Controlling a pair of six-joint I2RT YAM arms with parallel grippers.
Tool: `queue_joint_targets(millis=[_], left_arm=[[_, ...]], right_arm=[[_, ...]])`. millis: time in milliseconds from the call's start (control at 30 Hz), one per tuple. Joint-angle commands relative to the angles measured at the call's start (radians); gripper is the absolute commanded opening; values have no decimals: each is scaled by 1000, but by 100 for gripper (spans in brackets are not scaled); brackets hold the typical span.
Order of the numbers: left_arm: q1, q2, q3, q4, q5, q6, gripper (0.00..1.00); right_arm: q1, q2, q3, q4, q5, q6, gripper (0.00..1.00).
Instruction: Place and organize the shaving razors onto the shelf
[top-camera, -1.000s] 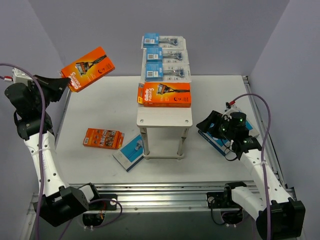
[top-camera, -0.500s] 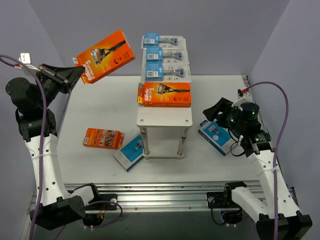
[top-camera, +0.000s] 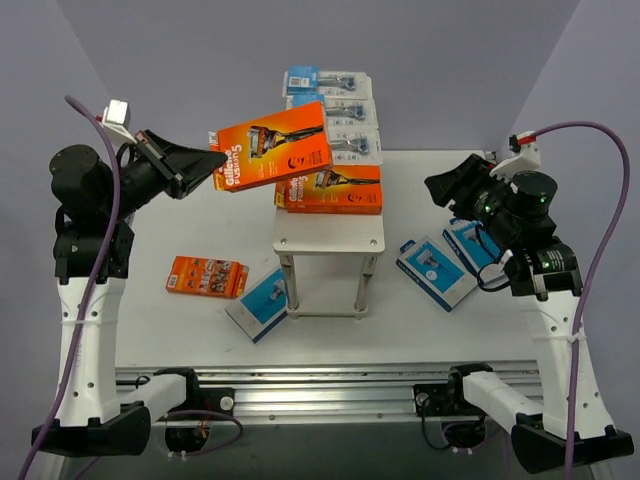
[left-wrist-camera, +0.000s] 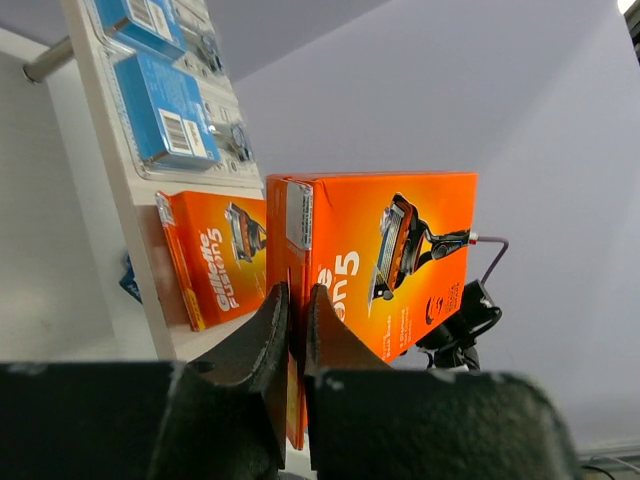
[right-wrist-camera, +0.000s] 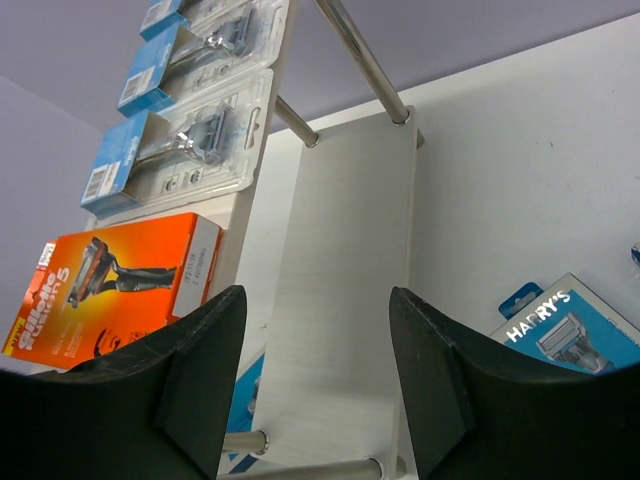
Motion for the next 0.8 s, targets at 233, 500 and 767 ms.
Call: queue_joint_targets(millis=[233, 500, 767], left_arm=[[-251, 79, 254, -347, -163, 192, 2], [-433, 167, 326, -526, -229, 224, 2], [-456, 294, 504, -713, -196, 254, 2]], right_arm=[[-44, 48, 147, 20, -106, 63, 47], [-94, 69, 146, 69, -352, 115, 43], [-97, 59, 140, 52, -338, 69, 45]])
